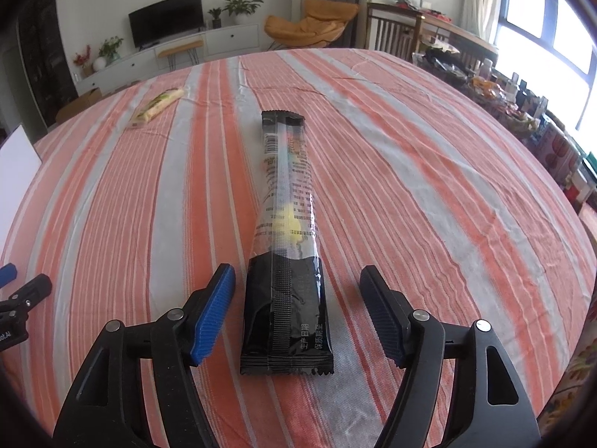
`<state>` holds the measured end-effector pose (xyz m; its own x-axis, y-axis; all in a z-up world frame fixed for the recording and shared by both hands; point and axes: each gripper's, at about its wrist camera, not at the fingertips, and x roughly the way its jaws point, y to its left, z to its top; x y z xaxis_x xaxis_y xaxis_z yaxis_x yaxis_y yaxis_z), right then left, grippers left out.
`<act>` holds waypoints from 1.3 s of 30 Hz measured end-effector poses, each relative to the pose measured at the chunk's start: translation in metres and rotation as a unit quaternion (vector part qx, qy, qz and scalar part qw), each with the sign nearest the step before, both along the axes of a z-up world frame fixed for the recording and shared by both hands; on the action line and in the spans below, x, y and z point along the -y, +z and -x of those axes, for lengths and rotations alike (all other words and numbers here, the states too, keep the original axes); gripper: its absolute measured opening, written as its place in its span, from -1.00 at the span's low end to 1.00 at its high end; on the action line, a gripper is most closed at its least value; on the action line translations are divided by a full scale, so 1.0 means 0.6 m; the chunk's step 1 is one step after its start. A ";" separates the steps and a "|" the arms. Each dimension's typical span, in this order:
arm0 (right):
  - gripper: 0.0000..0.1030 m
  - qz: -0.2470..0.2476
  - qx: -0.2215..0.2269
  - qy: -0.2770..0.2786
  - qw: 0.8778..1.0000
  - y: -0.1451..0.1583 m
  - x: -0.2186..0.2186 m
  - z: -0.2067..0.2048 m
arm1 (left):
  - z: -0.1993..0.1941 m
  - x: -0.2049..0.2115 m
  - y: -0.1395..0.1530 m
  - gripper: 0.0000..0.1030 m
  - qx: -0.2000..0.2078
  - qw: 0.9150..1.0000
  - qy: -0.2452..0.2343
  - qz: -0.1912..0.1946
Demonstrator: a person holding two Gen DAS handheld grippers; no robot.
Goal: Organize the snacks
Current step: 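Hold the black snack bar with the right tool while the left tool moves to the rice cake packet, then grasp the yellow-green rice cake packet with the left tool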
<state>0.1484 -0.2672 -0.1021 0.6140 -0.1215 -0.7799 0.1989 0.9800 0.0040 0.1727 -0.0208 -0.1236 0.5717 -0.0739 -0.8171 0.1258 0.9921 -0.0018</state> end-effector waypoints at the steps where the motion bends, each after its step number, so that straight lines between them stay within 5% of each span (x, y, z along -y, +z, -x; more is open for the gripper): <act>1: 0.43 -0.001 0.000 0.001 1.000 0.000 0.000 0.000 | -0.004 0.002 0.002 1.00 -0.008 1.000 0.003 -0.002; 9: 0.46 -0.002 0.000 0.002 1.000 -0.001 0.000 0.000 | -0.063 0.032 0.066 0.99 -0.024 0.999 -0.024 0.008; 17: 0.49 -0.002 -0.001 0.006 1.000 -0.002 -0.002 -0.002 | -0.203 0.074 0.108 0.99 -0.015 0.996 -0.087 0.001; 22: 0.51 -0.003 -0.001 0.007 1.000 -0.002 -0.002 -0.002 | -0.281 0.128 0.098 0.99 -0.014 0.991 -0.122 -0.046; 27: 0.52 -0.003 -0.001 0.007 1.000 -0.002 -0.003 -0.001 | -0.342 0.182 0.082 0.99 -0.015 0.988 -0.146 -0.040; 39: 0.55 -0.004 -0.001 0.010 1.000 -0.003 -0.004 -0.005 | -0.443 0.211 0.008 0.99 -0.036 0.995 -0.090 -0.011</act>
<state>0.1515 -0.2645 -0.1040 0.6151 -0.1022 -0.7818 0.1784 0.9839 0.0117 0.4385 -0.1474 -0.1189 0.4901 -0.1508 -0.8585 0.3010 0.9536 0.0043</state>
